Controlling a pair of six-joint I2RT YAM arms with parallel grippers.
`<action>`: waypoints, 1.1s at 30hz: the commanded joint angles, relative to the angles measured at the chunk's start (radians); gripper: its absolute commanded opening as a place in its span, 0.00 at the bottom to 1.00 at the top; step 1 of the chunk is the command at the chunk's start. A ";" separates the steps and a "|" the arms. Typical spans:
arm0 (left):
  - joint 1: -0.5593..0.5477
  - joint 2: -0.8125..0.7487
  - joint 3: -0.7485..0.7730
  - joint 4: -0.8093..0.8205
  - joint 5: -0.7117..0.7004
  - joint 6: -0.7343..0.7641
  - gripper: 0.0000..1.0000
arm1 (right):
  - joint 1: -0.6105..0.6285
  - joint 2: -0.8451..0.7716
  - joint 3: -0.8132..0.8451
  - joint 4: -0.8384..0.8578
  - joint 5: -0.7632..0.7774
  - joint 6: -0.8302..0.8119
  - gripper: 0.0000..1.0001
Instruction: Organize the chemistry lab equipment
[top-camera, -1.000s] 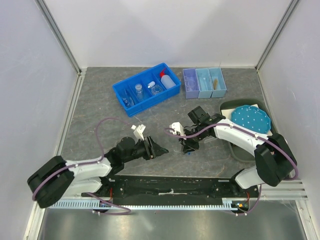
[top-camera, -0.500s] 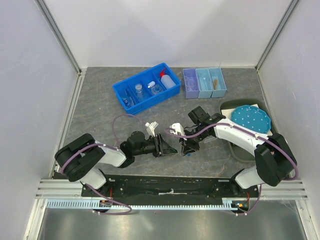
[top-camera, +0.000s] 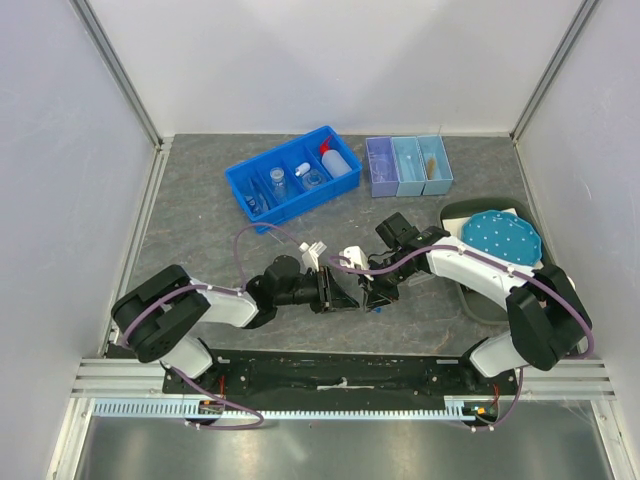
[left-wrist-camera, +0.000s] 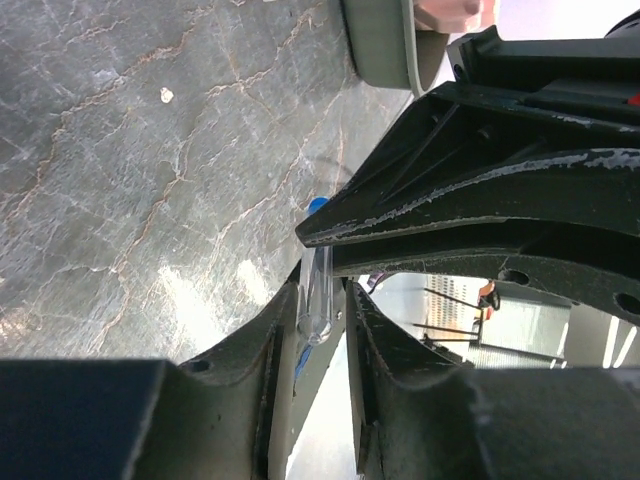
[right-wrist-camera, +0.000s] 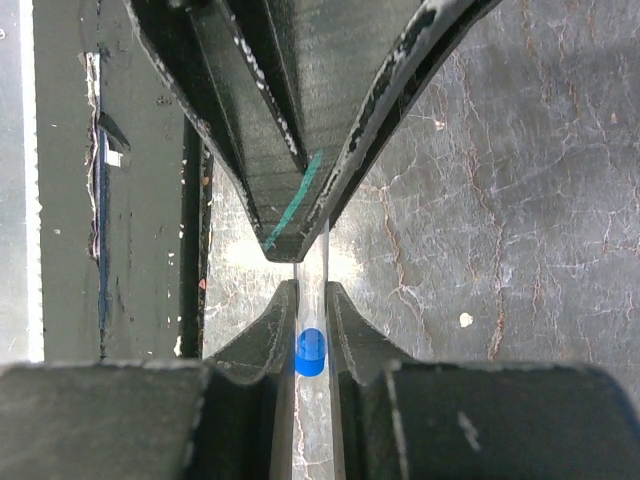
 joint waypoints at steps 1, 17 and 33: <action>-0.024 -0.041 0.064 -0.118 -0.019 0.092 0.29 | -0.001 0.006 0.033 0.023 -0.032 -0.011 0.15; -0.024 -0.355 -0.215 0.140 -0.253 0.037 0.02 | -0.221 -0.168 0.017 0.080 -0.352 0.061 0.82; -0.024 -0.363 -0.171 0.421 -0.285 0.005 0.02 | -0.243 -0.217 -0.127 0.499 -0.603 0.460 0.98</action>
